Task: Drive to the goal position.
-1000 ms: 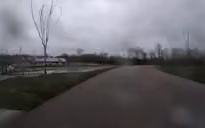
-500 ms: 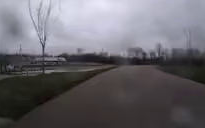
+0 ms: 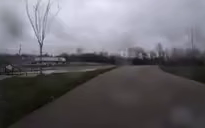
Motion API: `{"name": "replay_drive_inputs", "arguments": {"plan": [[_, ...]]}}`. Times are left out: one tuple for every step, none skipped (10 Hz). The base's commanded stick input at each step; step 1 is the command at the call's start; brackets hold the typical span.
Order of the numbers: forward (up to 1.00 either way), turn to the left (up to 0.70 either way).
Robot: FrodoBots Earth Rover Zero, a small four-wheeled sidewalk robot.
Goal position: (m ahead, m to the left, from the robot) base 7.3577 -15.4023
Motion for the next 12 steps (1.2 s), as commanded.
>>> {"name": "replay_drive_inputs", "arguments": {"plan": [[0.70, -0.35], [0.70, -0.35], [0.70, -0.35], [0.70, -0.35], [0.70, -0.35], [0.70, -0.35], [0.70, -0.35], [0.70, -0.35], [0.70, -0.35], [0.70, -0.35], [0.70, -0.29], [0.70, -0.04]]}}
